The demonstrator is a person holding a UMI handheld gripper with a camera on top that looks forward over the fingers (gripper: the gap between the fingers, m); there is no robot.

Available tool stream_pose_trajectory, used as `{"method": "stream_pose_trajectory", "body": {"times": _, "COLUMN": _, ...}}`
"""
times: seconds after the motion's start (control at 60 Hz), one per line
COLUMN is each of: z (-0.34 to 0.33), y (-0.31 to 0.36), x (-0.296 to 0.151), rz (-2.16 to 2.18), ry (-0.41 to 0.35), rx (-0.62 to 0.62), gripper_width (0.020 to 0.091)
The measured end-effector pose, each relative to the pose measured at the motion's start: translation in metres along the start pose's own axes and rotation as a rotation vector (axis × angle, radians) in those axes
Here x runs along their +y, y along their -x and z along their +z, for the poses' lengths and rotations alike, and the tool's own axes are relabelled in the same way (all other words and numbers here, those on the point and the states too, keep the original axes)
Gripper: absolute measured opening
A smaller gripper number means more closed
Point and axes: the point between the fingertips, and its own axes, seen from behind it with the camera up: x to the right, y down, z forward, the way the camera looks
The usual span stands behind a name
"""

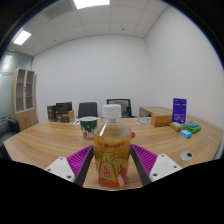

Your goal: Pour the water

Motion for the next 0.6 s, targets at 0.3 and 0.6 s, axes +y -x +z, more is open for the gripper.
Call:
{"method": "stream_pose_trajectory", "body": {"times": 0.3, "z": 0.007, "y": -0.001, "x": -0.003, "rz": 0.002, "ry": -0.038, "rx": 0.074, "gripper_width": 0.0476}}
{"method": "stream_pose_trajectory", "body": {"times": 0.6, "z": 0.060, "y": -0.031, "x": -0.072, "rz": -0.411, "ry": -0.035, "rx": 0.137, "gripper_width": 0.0476}}
